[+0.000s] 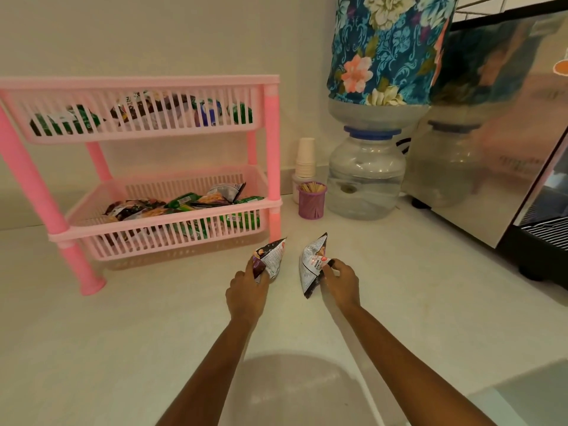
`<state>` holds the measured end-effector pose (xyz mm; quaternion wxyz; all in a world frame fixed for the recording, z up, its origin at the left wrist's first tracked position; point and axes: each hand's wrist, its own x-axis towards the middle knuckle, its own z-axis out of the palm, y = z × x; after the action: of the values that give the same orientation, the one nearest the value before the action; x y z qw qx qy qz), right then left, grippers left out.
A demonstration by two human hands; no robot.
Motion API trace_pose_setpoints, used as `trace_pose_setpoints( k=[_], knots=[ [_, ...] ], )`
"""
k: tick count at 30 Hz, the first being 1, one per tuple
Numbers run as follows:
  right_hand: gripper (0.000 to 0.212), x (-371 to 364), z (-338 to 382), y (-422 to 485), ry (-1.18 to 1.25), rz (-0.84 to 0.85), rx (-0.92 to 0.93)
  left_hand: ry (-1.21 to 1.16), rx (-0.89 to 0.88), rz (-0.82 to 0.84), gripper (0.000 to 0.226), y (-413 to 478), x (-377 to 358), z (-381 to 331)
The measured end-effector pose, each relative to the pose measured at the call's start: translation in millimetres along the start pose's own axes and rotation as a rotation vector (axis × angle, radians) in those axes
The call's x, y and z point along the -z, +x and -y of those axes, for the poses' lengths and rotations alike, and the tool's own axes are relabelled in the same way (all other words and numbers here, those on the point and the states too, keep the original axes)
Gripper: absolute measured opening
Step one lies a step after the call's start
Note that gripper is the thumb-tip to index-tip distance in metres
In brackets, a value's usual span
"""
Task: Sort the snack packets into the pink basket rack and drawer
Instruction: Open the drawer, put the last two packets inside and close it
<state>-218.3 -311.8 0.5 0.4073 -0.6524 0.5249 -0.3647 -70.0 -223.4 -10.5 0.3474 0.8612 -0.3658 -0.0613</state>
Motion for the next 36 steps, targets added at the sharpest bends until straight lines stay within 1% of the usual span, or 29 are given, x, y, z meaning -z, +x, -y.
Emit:
trace_pose_setpoints(
  k=[2,6,10,12,19,22,27,30,34,36],
  knots=[
    [0.026,3,1,-3,0.012,-0.013,0.024,-0.046,-0.002,-0.008,0.042,-6,-1,-2],
    [0.022,15,0,-15,0.128,-0.039,0.022,-0.131,0.006,0.01,0.037,-23,-8,-10],
    [0.016,41,-7,-26,0.332,-0.055,-0.021,-0.238,-0.006,0.035,0.035,-44,-20,-26],
    [0.016,61,-11,-33,0.382,-0.075,-0.011,-0.29,-0.003,0.046,0.036,-56,-26,-37],
    [0.015,130,-35,-52,0.313,-0.182,0.06,-0.412,-0.01,0.107,0.039,-99,-52,-85],
    [0.012,158,-46,-60,0.265,-0.208,0.091,-0.428,-0.018,0.136,0.04,-115,-64,-106],
    [0.012,205,-73,-69,0.216,-0.269,0.068,-0.412,-0.039,0.167,0.04,-138,-84,-132],
    [0.012,229,-95,-75,0.259,-0.408,0.035,-0.408,-0.062,0.189,0.04,-153,-99,-145],
    [0.011,255,-120,-80,0.426,-0.646,-0.042,-0.418,-0.077,0.175,0.04,-169,-116,-165],
    [0.011,268,-133,-82,0.415,-0.689,-0.044,-0.413,-0.091,0.162,0.04,-175,-125,-173]
  ],
)
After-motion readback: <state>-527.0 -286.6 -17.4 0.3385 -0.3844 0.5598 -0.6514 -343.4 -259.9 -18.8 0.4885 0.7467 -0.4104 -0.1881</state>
